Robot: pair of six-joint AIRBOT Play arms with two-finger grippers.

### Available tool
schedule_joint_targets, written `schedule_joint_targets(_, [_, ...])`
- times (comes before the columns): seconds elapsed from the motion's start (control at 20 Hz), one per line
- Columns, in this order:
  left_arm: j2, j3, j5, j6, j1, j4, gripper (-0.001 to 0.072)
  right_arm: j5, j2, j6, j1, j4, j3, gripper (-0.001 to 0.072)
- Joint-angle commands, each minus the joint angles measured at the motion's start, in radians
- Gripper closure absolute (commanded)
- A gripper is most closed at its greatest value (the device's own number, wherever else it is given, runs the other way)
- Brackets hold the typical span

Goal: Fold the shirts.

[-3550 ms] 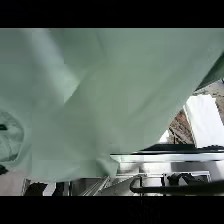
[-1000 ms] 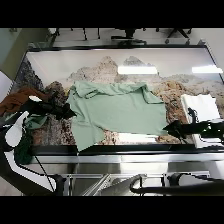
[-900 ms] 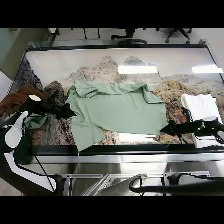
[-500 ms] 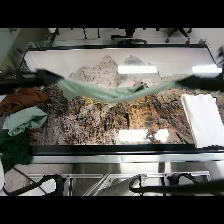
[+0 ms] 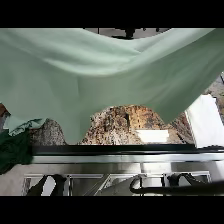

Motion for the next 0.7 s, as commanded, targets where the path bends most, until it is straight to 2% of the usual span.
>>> schedule_joint_targets(0.0, [0.055,-0.074,-0.039,-0.034,0.154,-0.006,0.0695,0.003,-0.002,0.011,0.000,-0.095,0.025,0.0693])
schedule_joint_targets(0.1, [0.020,-0.198,-0.053,-0.021,0.099,-0.005,0.0695,0.075,-0.078,0.011,0.000,-0.050,-0.031,0.0694])
schedule_joint_targets(0.2, [-0.054,-0.322,-0.047,0.053,-0.054,0.027,0.0695,0.121,-0.174,-0.007,0.003,0.046,-0.136,0.0694])
schedule_joint_targets(0.3, [-0.160,-0.442,0.034,0.064,-0.249,0.179,0.0694,0.128,-0.284,-0.056,0.027,0.106,-0.271,0.0694])
schedule_joint_targets(0.45, [-0.374,-0.560,0.199,0.063,-0.431,0.449,0.0694,0.035,-0.478,-0.114,0.088,0.092,-0.443,0.0694])
schedule_joint_targets(0.65, [-0.721,-0.570,0.330,0.086,-0.486,0.486,0.0694,-0.084,-0.798,-0.127,0.117,0.128,-0.467,0.0695])
